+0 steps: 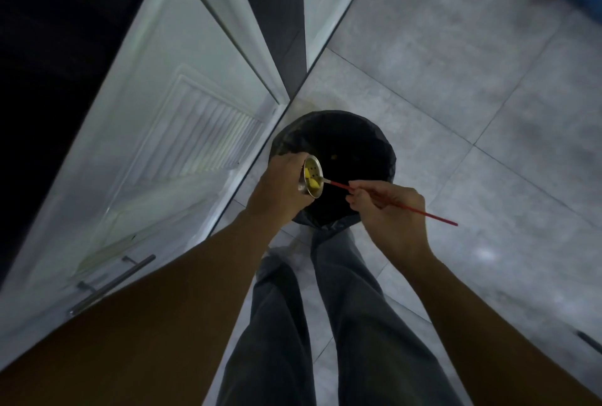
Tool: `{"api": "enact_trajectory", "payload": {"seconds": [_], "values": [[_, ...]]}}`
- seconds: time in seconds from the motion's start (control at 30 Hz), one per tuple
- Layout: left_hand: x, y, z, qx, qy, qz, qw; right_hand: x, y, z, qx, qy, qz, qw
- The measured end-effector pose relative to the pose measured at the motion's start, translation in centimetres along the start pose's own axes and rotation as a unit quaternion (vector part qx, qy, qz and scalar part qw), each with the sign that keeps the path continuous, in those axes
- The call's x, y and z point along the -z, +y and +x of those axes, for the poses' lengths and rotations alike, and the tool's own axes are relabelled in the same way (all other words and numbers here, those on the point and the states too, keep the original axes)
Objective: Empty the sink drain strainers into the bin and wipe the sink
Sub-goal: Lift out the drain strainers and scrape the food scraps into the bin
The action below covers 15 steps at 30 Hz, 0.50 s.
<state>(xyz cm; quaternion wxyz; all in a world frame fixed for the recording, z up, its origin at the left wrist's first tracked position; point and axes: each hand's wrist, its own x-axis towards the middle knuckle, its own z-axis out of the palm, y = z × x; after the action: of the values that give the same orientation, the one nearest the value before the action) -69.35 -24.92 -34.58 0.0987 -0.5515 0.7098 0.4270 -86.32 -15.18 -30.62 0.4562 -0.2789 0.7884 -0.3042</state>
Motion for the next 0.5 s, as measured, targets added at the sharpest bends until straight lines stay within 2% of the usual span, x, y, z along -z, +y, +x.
{"api": "enact_trajectory", "payload": {"seconds": [0.13, 0.23, 0.4, 0.5], "values": [[-0.2, 0.2, 0.1, 0.003, -0.002, -0.001, 1.000, 0.1, -0.1, -0.4, -0.005, -0.021, 0.065, 0.998], [-0.3, 0.5, 0.1, -0.002, 0.005, 0.003, 1.000, -0.8, -0.3, -0.4, -0.008, -0.048, 0.057, 0.997], [-0.1, 0.6, 0.2, 0.000, -0.003, 0.009, 1.000, -1.0, -0.2, 0.1, -0.063, -0.009, 0.080, 0.995], [0.2, 0.9, 0.3, 0.002, -0.011, 0.015, 1.000, -0.4, -0.1, -0.2, -0.067, 0.002, 0.096, 0.993]]}}
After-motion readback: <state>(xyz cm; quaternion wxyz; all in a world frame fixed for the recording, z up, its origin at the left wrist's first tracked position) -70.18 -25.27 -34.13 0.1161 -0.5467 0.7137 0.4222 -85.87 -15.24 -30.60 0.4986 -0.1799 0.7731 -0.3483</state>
